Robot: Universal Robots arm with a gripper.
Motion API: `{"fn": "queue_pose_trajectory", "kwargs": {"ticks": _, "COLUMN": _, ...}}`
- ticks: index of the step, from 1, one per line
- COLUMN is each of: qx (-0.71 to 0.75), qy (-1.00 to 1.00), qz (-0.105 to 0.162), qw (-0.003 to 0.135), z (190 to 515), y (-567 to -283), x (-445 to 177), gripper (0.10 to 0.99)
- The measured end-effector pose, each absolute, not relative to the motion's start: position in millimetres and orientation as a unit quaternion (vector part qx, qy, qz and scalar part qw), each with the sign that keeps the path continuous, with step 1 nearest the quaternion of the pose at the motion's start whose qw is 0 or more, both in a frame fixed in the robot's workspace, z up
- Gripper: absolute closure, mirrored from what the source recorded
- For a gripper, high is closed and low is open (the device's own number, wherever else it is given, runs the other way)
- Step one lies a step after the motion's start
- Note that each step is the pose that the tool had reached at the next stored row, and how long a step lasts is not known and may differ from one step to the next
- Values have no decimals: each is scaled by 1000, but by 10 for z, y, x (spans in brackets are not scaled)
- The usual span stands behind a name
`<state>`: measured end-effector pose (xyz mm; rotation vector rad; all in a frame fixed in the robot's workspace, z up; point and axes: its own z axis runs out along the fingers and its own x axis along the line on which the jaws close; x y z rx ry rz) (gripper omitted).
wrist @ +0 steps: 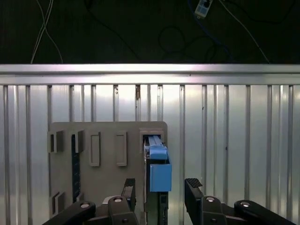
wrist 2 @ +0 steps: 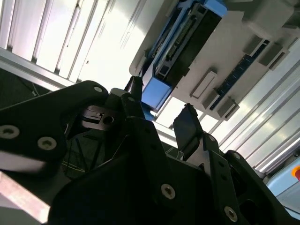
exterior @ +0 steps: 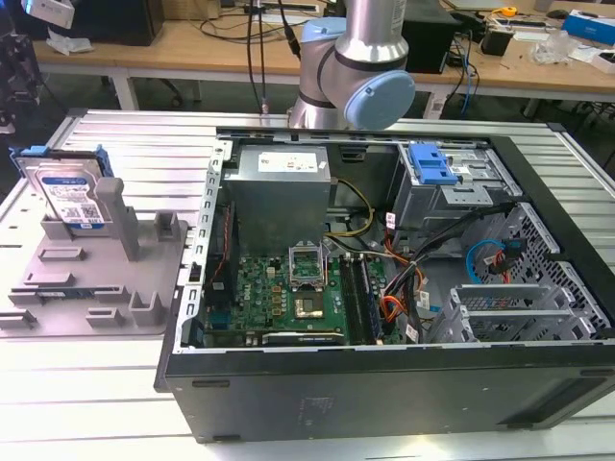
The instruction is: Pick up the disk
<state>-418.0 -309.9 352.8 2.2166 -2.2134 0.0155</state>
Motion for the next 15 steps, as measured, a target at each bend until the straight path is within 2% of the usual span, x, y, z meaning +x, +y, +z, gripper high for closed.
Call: {"fn": "queue_pose_trajectory", "kwargs": {"ticks": 15, "qx": 708, "qy": -707, "qz": 5, "qw": 5, "z": 3448, "y": -3106, "x": -4183, "gripper": 545}}
